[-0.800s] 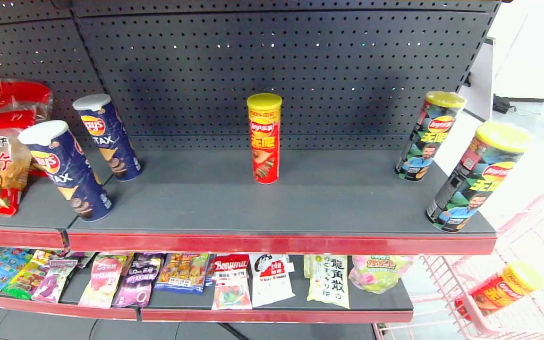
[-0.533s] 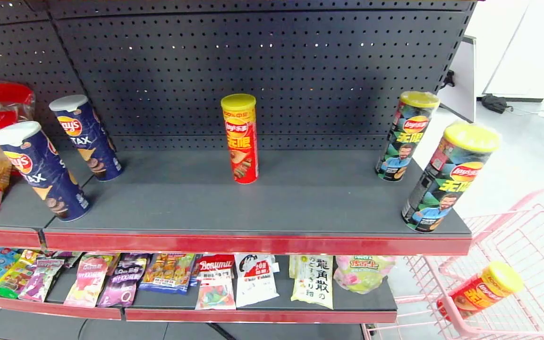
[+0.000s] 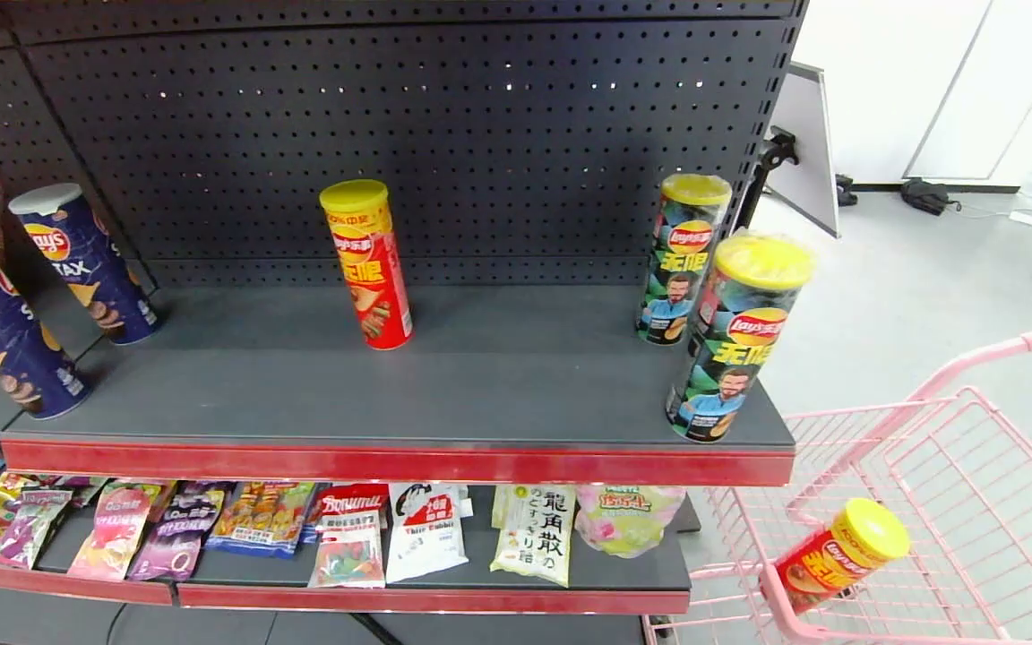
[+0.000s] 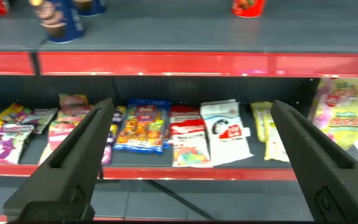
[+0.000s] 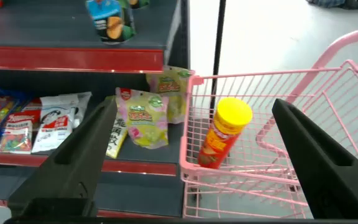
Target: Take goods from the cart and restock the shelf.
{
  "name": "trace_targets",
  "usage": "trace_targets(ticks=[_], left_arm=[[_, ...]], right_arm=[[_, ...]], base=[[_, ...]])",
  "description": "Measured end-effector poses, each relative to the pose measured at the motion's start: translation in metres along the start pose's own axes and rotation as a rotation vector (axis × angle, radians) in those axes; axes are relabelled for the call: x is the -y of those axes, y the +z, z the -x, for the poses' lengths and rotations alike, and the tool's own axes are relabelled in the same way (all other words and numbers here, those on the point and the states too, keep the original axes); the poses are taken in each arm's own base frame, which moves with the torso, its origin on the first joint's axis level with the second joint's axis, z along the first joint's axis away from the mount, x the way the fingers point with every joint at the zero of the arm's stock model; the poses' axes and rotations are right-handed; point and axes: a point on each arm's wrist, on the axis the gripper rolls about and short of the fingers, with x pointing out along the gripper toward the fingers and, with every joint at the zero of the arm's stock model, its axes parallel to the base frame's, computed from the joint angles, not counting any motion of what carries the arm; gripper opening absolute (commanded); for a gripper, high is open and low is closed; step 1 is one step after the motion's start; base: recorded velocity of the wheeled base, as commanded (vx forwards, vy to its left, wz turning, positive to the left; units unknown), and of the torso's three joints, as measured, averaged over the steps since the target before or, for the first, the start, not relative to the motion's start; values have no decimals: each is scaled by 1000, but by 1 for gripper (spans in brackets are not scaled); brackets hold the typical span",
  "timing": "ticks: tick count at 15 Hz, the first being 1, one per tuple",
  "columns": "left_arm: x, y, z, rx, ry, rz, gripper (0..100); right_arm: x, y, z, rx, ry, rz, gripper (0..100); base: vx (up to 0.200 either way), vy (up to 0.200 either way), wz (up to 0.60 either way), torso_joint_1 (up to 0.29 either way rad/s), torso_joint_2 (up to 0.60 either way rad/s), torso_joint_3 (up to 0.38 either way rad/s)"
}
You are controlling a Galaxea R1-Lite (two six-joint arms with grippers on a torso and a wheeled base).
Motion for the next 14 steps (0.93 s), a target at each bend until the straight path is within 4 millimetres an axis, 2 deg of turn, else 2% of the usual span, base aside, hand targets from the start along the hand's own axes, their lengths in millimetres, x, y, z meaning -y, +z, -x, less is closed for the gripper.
trace_targets(ticks=[1, 5, 14], left_arm=[[0, 0, 0, 0, 0, 0, 100], [0, 0, 0, 1, 0, 1, 100], [0, 0, 0, 0, 0, 1, 100]], right_arm=[[0, 0, 0, 0, 0, 0, 100], [0, 0, 0, -1, -1, 0, 100], [0, 0, 0, 0, 0, 0, 100]], base=[[0, -200, 0, 2, -2, 2], [0, 0, 0, 0, 0, 0], [0, 0, -600, -1, 3, 2]])
